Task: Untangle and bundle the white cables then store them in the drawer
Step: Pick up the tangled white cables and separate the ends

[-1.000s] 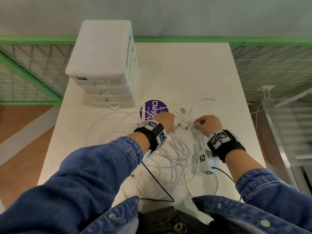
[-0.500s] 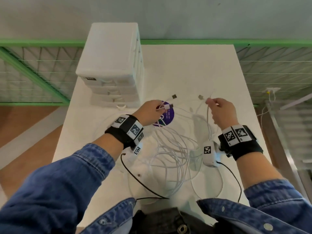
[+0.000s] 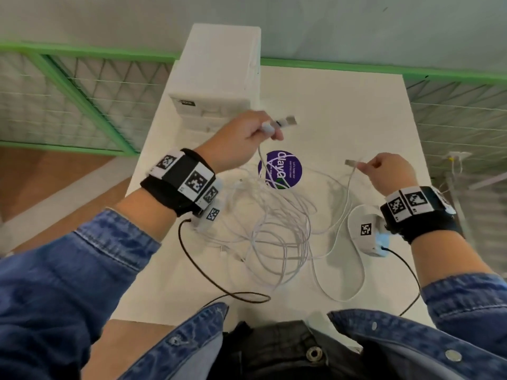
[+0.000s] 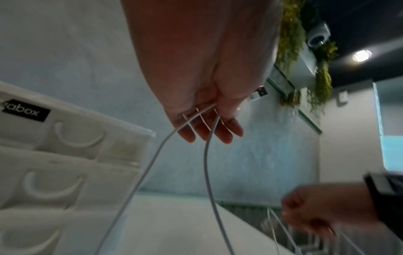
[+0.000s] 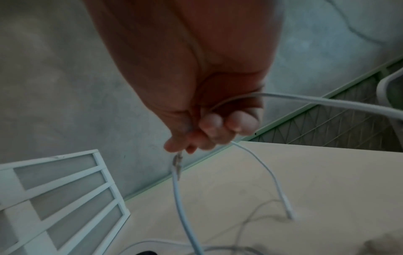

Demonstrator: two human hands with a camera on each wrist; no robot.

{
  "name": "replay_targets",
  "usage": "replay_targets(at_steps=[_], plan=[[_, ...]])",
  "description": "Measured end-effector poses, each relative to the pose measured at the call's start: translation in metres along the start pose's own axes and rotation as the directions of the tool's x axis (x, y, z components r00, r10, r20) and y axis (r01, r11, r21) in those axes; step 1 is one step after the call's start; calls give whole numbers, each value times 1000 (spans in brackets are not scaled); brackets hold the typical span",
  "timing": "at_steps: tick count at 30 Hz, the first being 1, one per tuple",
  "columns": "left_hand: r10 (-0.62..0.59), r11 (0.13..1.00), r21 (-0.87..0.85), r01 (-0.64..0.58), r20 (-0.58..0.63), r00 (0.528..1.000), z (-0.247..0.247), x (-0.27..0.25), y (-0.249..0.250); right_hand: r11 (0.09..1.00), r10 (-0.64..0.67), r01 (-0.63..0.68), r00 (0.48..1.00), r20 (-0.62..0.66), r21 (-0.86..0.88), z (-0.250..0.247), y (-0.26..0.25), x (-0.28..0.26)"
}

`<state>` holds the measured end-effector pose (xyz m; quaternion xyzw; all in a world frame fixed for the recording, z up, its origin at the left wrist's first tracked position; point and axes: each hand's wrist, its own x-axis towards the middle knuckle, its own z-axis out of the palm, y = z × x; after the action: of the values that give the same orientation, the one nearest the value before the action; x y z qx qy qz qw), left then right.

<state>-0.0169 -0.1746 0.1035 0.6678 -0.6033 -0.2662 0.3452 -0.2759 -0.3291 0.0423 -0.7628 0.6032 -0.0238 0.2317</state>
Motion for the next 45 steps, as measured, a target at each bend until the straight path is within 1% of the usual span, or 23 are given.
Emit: replay_targets(at_steps=[3,5,7,9,11,14,16,18,19,21,23,24,26,28,30,31,33,36,38,40,42,44,45], plan=[[-40,998,52,32,160,986,20,-22,-15,999,12,-12,1000,-10,-31,6,5,-4],[-101,995,38,95,205,973,28,-30,-26,999,40,-39,997,-69,17,5,7,-7],[-146,989,-11,151,177,973,29,-32,-35,995,59,-47,989,-135,87,3,7,-11],[-161,980,-100,173,113,980,26,-32,-40,989,47,-22,984,-173,146,4,5,-16],[-169,970,-169,174,45,985,23,-31,-41,979,21,16,984,-179,202,8,2,-20],[-187,957,-230,178,-17,982,24,-34,-37,933,-20,83,984,-178,351,16,-6,-29],[-207,951,-243,189,-52,977,28,-39,-36,932,-73,125,984,-164,339,20,-11,-38],[-229,950,-230,213,-47,972,32,-45,-36,967,-96,111,992,-79,227,19,-15,-47],[-229,953,-210,219,-23,973,32,-48,-36,987,-81,83,997,-22,136,18,-16,-50],[-197,971,-127,201,42,979,32,-57,-37,998,-2,7,997,73,-66,15,-18,-52],[-166,985,-15,169,122,979,30,-68,-41,986,53,-34,992,115,-165,14,-21,-54],[-159,987,53,152,169,973,29,-75,-44,986,49,-28,991,125,-163,16,-21,-55],[-159,971,217,102,260,952,29,-88,-52,995,-6,19,992,128,-96,22,-22,-58],[-140,929,370,12,320,937,32,-99,-62,997,-33,40,993,113,-60,29,-22,-63],[-119,877,473,-82,379,918,36,-108,-72,998,-4,9,997,75,-67,34,-22,-70],[-128,850,514,-118,418,900,39,-111,-76,998,15,-12,999,51,-64,35,-21,-73],[-172,780,600,-179,480,860,46,-119,-80,997,37,-35,999,17,-75,38,-20,-81],[-245,664,698,-267,541,805,60,-132,-83,997,33,-33,999,6,-77,45,-22,-92],[-303,619,739,-267,538,786,71,-142,-83,999,-3,3,1000,6,-41,54,-26,-98],[-358,589,776,-227,502,787,83,-150,-84,998,-69,69,998,13,2,64,-28,-100],[-416,572,804,-161,454,788,94,-157,-83,992,-124,124,991,44,-2,74,-30,-101],[-468,586,807,-73,410,782,103,-163,-80,989,-144,145,988,59,-13,79,-31,-104],[-485,599,801,-18,380,787,108,-165,-80,989,-146,147,988,57,-13,80,-31,-107]])
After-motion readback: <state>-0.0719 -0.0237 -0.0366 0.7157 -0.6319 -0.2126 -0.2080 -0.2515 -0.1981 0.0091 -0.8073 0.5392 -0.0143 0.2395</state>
